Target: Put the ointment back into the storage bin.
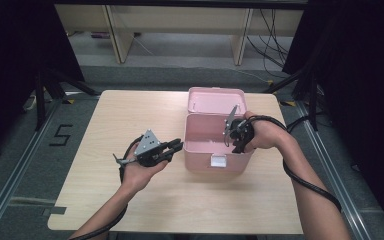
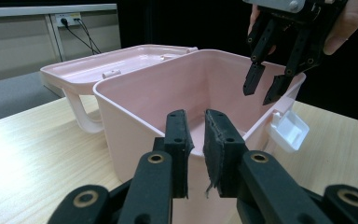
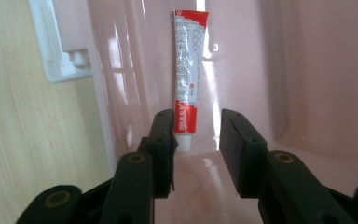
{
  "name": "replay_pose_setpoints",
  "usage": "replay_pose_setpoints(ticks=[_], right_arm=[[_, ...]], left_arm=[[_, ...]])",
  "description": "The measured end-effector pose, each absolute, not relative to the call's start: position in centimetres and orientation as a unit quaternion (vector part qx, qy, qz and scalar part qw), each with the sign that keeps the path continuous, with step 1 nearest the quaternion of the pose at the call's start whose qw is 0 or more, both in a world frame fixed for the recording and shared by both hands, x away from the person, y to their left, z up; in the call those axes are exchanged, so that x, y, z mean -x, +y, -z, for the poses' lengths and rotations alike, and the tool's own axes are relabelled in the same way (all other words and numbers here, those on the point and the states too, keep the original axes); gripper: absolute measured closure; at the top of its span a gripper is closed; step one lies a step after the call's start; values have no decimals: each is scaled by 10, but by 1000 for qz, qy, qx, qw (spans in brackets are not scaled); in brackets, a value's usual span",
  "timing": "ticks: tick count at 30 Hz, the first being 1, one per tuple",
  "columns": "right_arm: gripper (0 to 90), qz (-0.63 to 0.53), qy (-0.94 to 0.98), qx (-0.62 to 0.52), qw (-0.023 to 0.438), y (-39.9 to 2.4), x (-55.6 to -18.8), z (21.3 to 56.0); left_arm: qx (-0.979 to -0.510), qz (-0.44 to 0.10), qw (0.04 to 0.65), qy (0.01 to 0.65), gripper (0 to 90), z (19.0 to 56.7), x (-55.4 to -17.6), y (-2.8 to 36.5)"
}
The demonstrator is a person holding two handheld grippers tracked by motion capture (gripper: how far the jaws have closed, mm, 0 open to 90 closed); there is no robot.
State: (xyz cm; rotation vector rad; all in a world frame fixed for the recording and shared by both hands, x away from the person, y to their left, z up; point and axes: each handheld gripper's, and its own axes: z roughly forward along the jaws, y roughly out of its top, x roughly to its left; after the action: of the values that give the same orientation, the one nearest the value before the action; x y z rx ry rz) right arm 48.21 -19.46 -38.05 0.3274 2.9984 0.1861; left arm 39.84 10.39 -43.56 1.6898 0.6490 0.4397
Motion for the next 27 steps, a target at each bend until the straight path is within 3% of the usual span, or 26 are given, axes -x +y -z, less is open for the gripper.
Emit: replay_pose_setpoints(ticks=[10, 19, 27], right_arm=[[712, -80, 985, -135, 71, -201, -480, 373], [888, -116, 975, -171, 77, -207, -474, 364], [900, -159, 959, -215, 89, -219, -466, 364]], left_arm=[[-715, -185, 604, 300, 729, 431, -408, 103], [-709, -178, 600, 326, 644, 426, -428, 101], [-704, -168, 594, 351, 674, 424, -452, 101]])
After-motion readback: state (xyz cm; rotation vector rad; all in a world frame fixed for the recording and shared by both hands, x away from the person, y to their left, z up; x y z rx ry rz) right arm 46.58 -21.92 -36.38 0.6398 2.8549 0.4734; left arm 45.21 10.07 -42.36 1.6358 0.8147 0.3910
